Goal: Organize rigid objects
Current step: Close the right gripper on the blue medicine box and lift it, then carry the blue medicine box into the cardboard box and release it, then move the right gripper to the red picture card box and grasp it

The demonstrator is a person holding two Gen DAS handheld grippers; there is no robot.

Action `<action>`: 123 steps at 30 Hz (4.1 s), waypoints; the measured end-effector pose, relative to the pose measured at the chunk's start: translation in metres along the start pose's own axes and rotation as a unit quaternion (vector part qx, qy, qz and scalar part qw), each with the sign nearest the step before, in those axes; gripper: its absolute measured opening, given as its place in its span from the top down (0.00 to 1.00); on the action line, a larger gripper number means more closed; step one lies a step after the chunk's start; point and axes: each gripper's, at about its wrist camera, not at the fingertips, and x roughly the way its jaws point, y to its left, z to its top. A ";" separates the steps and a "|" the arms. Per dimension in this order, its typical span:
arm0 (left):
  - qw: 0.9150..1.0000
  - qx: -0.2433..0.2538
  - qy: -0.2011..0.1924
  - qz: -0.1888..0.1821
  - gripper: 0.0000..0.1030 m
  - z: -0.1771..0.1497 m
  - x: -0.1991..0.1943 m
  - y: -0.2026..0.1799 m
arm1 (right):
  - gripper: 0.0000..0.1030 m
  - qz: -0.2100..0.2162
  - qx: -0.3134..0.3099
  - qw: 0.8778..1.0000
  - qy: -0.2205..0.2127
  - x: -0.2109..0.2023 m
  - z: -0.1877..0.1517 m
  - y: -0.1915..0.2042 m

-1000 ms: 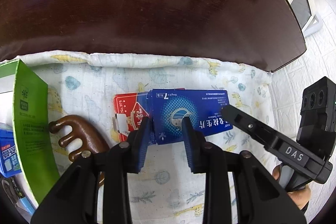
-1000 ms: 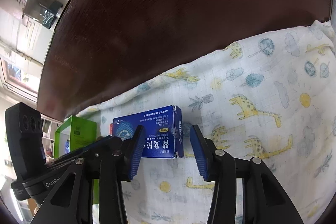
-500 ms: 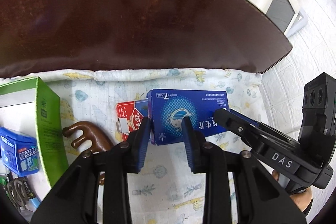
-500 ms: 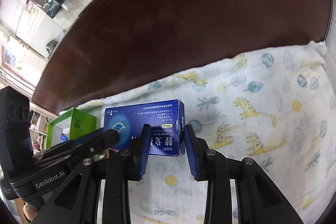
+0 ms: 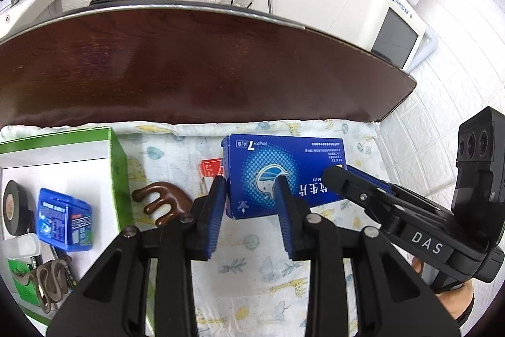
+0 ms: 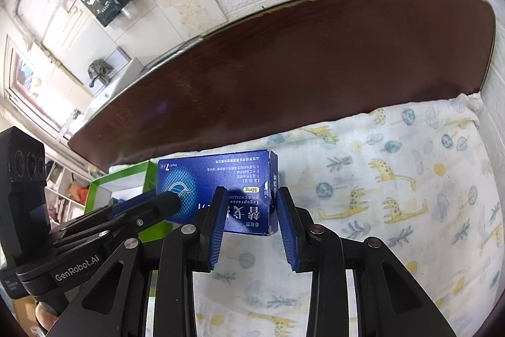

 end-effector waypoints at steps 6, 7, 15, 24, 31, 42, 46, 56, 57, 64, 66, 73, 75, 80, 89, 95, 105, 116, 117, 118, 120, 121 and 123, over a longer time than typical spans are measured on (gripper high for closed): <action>1.000 -0.008 -0.022 0.006 0.71 -0.005 -0.028 0.015 | 0.66 0.009 -0.020 1.000 -0.004 -0.006 -0.003 0.027; 1.000 -0.009 -0.026 0.007 0.71 -0.006 -0.033 0.017 | 0.66 0.010 -0.024 1.000 -0.005 -0.007 -0.004 0.031; 0.998 -0.028 -0.054 0.018 0.72 -0.017 -0.072 0.047 | 0.66 0.026 -0.053 0.998 -0.005 -0.007 -0.013 0.074; 0.994 -0.052 -0.083 0.042 0.72 -0.031 -0.111 0.087 | 0.66 0.051 -0.091 0.995 -0.001 0.002 -0.026 0.131; 0.990 -0.069 -0.100 0.072 0.73 -0.037 -0.137 0.123 | 0.66 0.077 -0.113 0.990 0.016 0.021 -0.034 0.178; 0.984 -0.114 -0.098 0.096 0.71 -0.047 -0.146 0.194 | 0.66 0.091 -0.149 0.983 0.051 0.067 -0.045 0.241; 0.982 -0.136 -0.088 0.096 0.71 -0.051 -0.138 0.223 | 0.66 0.089 -0.153 0.981 0.074 0.093 -0.050 0.257; 0.979 -0.168 -0.068 0.089 0.71 -0.050 -0.119 0.264 | 0.66 0.075 -0.156 0.979 0.107 0.141 -0.053 0.275; 0.979 -0.171 -0.067 0.090 0.71 -0.050 -0.117 0.267 | 0.66 0.074 -0.155 0.979 0.109 0.146 -0.053 0.277; 0.974 -0.197 -0.046 0.100 0.71 -0.046 -0.097 0.289 | 0.66 0.066 -0.155 0.978 0.126 0.176 -0.055 0.286; 0.973 -0.206 -0.036 0.098 0.69 -0.045 -0.093 0.293 | 0.66 0.068 -0.153 0.977 0.131 0.185 -0.054 0.285; 0.973 -0.169 -0.079 0.139 0.56 -0.024 -0.138 0.264 | 0.67 0.074 -0.151 0.981 0.096 0.149 -0.027 0.274; 0.975 -0.158 -0.089 0.125 0.56 -0.020 -0.146 0.247 | 0.66 0.074 -0.163 0.980 0.086 0.134 -0.022 0.273; 0.986 -0.113 -0.076 0.094 0.56 -0.015 -0.132 0.187 | 0.66 0.059 -0.164 0.983 0.062 0.100 -0.014 0.242; 0.998 -0.046 -0.013 0.049 0.56 -0.005 -0.055 0.069 | 0.66 0.003 -0.090 0.996 0.024 0.046 0.005 0.109; 0.998 -0.024 0.032 0.043 0.56 0.000 0.009 0.009 | 0.66 -0.019 -0.040 0.998 0.038 0.039 0.005 0.018; 0.993 -0.047 0.086 0.070 0.58 0.004 0.077 0.001 | 0.66 0.016 0.019 0.997 0.077 0.071 -0.003 -0.055; 0.991 -0.050 0.111 0.058 0.70 0.004 0.095 0.008 | 0.66 0.043 0.034 0.994 0.098 0.104 -0.006 -0.055; 0.991 -0.051 0.114 0.057 0.69 0.003 0.097 0.009 | 0.66 0.042 0.034 0.994 0.099 0.105 -0.007 -0.055; 0.991 -0.053 0.110 0.053 0.68 0.002 0.097 0.011 | 0.66 0.043 0.033 0.994 0.100 0.106 -0.007 -0.054; 0.991 -0.053 0.110 0.049 0.69 0.002 0.098 0.012 | 0.66 0.047 0.034 0.993 0.104 0.110 -0.008 -0.055; 0.991 -0.051 0.111 0.046 0.69 0.001 0.098 0.012 | 0.66 0.050 0.036 0.993 0.105 0.112 -0.008 -0.055; 0.992 -0.047 0.112 0.044 0.69 0.000 0.102 0.008 | 0.66 0.053 0.034 0.993 0.100 0.114 -0.008 -0.055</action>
